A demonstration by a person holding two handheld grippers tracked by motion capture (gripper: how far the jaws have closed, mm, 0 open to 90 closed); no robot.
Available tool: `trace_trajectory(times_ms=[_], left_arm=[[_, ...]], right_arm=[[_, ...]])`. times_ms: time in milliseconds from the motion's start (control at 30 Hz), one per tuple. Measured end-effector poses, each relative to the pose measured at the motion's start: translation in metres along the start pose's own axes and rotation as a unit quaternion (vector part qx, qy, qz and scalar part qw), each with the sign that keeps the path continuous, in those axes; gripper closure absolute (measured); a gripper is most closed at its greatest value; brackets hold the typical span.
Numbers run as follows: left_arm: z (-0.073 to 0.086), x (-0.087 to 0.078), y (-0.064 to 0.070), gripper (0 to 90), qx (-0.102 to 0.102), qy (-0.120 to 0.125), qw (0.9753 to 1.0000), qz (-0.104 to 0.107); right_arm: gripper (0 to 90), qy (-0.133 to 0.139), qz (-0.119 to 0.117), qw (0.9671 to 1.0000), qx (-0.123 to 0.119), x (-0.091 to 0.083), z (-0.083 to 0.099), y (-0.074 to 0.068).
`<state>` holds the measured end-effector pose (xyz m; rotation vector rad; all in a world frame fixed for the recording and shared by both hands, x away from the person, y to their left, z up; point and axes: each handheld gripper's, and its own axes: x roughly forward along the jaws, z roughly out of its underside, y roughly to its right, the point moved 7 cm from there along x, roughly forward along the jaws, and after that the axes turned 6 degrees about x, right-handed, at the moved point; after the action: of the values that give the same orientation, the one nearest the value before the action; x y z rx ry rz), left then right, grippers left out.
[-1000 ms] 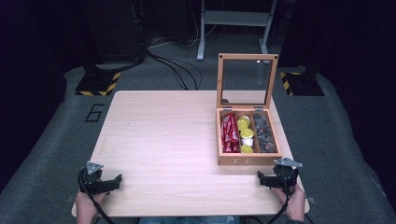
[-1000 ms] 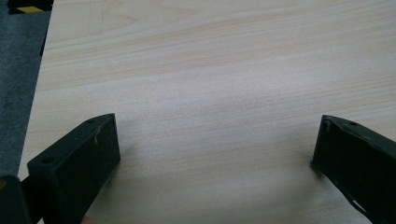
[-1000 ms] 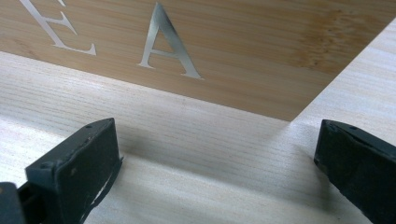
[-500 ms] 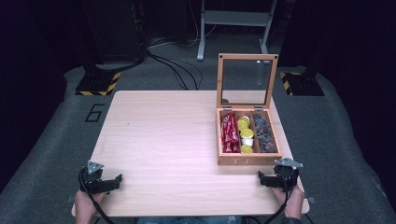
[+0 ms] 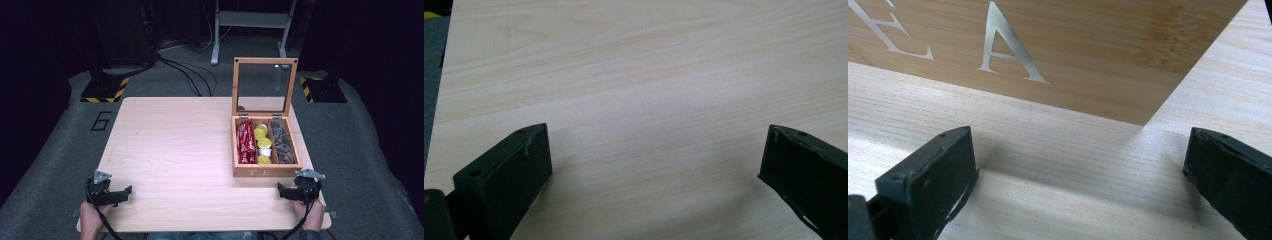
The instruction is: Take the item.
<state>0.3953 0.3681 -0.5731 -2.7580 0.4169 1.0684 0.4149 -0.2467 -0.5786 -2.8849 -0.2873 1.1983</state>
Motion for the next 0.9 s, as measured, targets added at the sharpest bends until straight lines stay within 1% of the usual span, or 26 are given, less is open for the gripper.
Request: trace_trajectory(times_ms=[33, 100, 133, 200, 233, 333, 400, 433, 467, 533, 633, 767, 867, 900], left_arm=[[-0.002, -0.001, 0.001, 0.2, 0.004, -0.002, 1.0, 0.005], [-0.006, -0.002, 0.002, 0.2, 0.006, 0.004, 1.0, 0.005], [-0.008, -0.002, 0.003, 0.2, 0.005, 0.005, 1.0, 0.004], [-0.012, -0.004, 0.004, 0.2, 0.01, 0.004, 0.9999, 0.01], [-0.015, -0.005, 0.006, 0.2, 0.008, 0.007, 0.9999, 0.009], [-0.022, -0.007, 0.008, 0.2, 0.012, 0.009, 0.9998, 0.011], [-0.027, -0.008, 0.011, 0.2, 0.017, 0.005, 0.9997, 0.017], [-0.029, -0.008, 0.013, 0.2, 0.019, 0.01, 0.9996, 0.017], [-0.031, -0.009, 0.015, 0.2, 0.019, 0.008, 0.9996, 0.019], [-0.035, -0.008, 0.018, 0.2, 0.023, 0.012, 0.9994, 0.023], [-0.042, -0.007, 0.024, 0.2, 0.029, 0.009, 0.9991, 0.03], [-0.052, -0.006, 0.032, 0.2, 0.037, 0.012, 0.9986, 0.036], [-0.058, -0.004, 0.037, 0.2, 0.047, 0.016, 0.998, 0.038], [-0.06, -0.005, 0.038, 0.2, 0.051, 0.013, 0.9977, 0.042]], right_arm=[[0.0, 0.002, -0.001, 1.0, 0.002, 0.0, 0.0, 0.0], [0.0, 0.002, -0.001, 1.0, -0.001, 0.0, 0.0, 0.0], [0.0, 0.004, 0.001, 1.0, 0.003, 0.0, 0.0, 0.0], [0.0, 0.004, 0.001, 1.0, 0.003, 0.0, 0.0, 0.0], [0.0, 0.004, 0.001, 1.0, 0.003, 0.0, 0.0, 0.0], [0.0, 0.004, 0.001, 1.0, 0.003, 0.0, 0.0, 0.0], [0.0, 0.004, 0.002, 1.0, 0.004, 0.0, 0.0, -0.001], [0.0, 0.003, 0.002, 1.0, 0.002, 0.0, 0.0, 0.0], [0.0, 0.003, 0.002, 1.0, 0.002, 0.0, 0.0, 0.0], [0.0, 0.004, 0.002, 1.0, 0.001, 0.0, 0.0, 0.0], [0.0, 0.004, 0.001, 1.0, 0.002, 0.0, 0.0, 0.0], [0.0, 0.003, 0.0, 1.0, 0.001, 0.0, 0.0, 0.0], [0.0, 0.003, 0.0, 1.0, 0.001, 0.0, 0.0, 0.0], [0.0, 0.004, 0.0, 1.0, 0.003, 0.0, 0.0, 0.0]])
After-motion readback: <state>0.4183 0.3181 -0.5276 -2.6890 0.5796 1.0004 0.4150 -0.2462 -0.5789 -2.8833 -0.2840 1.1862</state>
